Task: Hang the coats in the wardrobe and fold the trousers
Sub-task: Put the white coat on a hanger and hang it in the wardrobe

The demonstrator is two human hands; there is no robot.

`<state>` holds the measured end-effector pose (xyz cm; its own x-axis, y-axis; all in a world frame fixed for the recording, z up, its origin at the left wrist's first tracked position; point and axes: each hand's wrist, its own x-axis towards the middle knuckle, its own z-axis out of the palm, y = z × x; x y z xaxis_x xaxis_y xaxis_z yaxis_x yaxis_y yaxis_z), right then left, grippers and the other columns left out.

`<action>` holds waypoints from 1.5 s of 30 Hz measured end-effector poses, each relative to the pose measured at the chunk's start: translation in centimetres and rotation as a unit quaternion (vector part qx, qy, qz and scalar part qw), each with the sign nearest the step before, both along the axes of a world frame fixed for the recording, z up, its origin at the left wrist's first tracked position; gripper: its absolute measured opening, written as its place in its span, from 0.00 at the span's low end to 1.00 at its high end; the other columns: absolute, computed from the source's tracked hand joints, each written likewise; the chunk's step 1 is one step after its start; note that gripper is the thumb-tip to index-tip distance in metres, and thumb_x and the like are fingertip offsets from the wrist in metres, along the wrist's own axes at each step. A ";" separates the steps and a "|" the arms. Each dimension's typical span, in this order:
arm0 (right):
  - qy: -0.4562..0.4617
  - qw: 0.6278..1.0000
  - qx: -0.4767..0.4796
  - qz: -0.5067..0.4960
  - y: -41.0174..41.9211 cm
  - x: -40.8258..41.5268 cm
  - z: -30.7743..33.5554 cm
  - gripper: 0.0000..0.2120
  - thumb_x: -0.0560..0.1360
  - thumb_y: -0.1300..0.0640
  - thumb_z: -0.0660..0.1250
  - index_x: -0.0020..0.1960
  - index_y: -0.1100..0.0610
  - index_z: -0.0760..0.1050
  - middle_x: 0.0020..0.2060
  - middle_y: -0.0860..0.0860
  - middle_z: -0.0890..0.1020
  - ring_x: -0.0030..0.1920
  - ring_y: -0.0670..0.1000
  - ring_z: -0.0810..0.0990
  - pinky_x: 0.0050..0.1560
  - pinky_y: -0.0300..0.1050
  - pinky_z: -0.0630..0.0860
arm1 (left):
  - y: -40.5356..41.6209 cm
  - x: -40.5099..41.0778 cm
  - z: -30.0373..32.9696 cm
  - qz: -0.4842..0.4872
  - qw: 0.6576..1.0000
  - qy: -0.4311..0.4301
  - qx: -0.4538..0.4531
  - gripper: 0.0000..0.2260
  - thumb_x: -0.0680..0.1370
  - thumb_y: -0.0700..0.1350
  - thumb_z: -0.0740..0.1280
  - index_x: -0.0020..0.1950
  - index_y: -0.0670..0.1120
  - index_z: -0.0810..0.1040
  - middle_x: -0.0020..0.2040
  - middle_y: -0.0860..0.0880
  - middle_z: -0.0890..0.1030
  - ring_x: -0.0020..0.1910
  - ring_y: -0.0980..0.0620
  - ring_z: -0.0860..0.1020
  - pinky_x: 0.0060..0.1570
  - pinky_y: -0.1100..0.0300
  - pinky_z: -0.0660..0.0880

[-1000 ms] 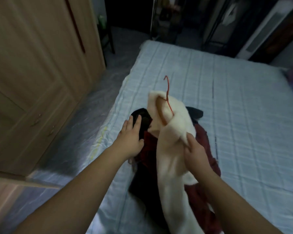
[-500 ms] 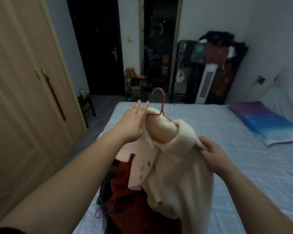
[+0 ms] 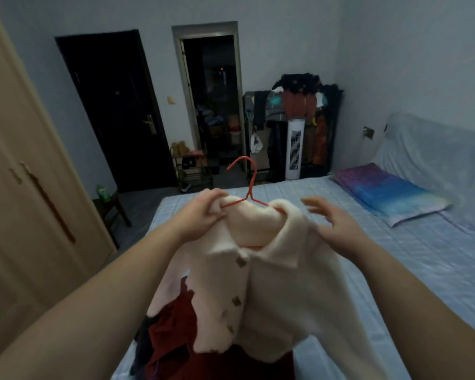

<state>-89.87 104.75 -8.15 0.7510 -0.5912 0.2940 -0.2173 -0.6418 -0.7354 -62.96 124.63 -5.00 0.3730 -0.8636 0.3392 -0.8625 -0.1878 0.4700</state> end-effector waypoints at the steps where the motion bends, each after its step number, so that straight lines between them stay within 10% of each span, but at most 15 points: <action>1: -0.028 0.999 0.008 0.023 0.0 0.3 0.5 0.29 0.76 0.63 0.66 0.72 0.41 0.68 0.68 0.40 0.73 0.65 0.39 0.72 0.65 0.39 0.68 | -0.1 -0.4 0.5 0.008 1.000 -0.002 -0.015 0.14 0.78 0.46 0.70 0.62 0.52 0.75 0.55 0.48 0.75 0.53 0.51 0.75 0.56 0.55 0.71; 8: 0.035 0.991 -0.065 0.110 1.0 8.1 2.8 0.38 0.74 0.51 0.72 0.78 0.37 0.57 0.75 0.44 0.67 0.73 0.48 0.67 0.73 0.47 0.64 | 4.6 0.8 4.5 0.084 0.995 0.025 -0.045 0.07 0.77 0.48 0.71 0.53 0.55 0.76 0.50 0.53 0.78 0.49 0.56 0.77 0.46 0.60 0.73; 18: -0.097 0.976 -0.092 0.170 10.5 19.4 8.4 0.17 0.76 0.51 0.70 0.62 0.40 0.72 0.50 0.44 0.79 0.52 0.51 0.78 0.51 0.47 0.73 | 20.7 3.5 12.4 0.256 0.962 -0.069 -0.071 0.07 0.77 0.48 0.71 0.48 0.49 0.75 0.41 0.53 0.79 0.40 0.55 0.76 0.38 0.69 0.69; 26: -0.175 0.927 -0.057 0.325 26.0 25.0 17.4 0.13 0.75 0.51 0.72 0.56 0.42 0.72 0.45 0.42 0.79 0.46 0.41 0.77 0.44 0.47 0.74 | 38.7 -0.2 18.8 0.403 0.898 -0.124 -0.124 0.10 0.76 0.46 0.72 0.55 0.49 0.76 0.47 0.50 0.80 0.46 0.50 0.77 0.44 0.61 0.72; 31: -0.125 0.875 -0.042 0.465 37.9 25.6 20.6 0.21 0.71 0.53 0.77 0.61 0.44 0.75 0.49 0.39 0.80 0.49 0.37 0.78 0.44 0.32 0.73 | 50.0 -5.5 19.1 0.500 0.839 -0.163 -0.142 0.12 0.76 0.47 0.72 0.58 0.49 0.77 0.46 0.51 0.79 0.45 0.52 0.76 0.38 0.73 0.67; 37: -0.090 0.814 -0.097 0.565 54.2 22.3 21.1 0.13 0.74 0.55 0.74 0.57 0.50 0.76 0.45 0.42 0.80 0.42 0.39 0.78 0.36 0.25 0.70 | 63.2 -14.5 18.8 0.531 0.812 -0.185 -0.154 0.15 0.75 0.48 0.67 0.60 0.49 0.81 0.51 0.51 0.79 0.52 0.54 0.78 0.54 0.72 0.69; 45: -0.180 0.767 -0.142 0.599 72.8 16.7 20.1 0.11 0.77 0.49 0.70 0.58 0.51 0.80 0.48 0.50 0.83 0.49 0.52 0.80 0.45 0.45 0.71 | 78.6 -25.7 19.7 0.604 0.773 -0.189 -0.043 0.14 0.74 0.55 0.66 0.59 0.56 0.78 0.51 0.53 0.79 0.51 0.55 0.77 0.55 0.61 0.72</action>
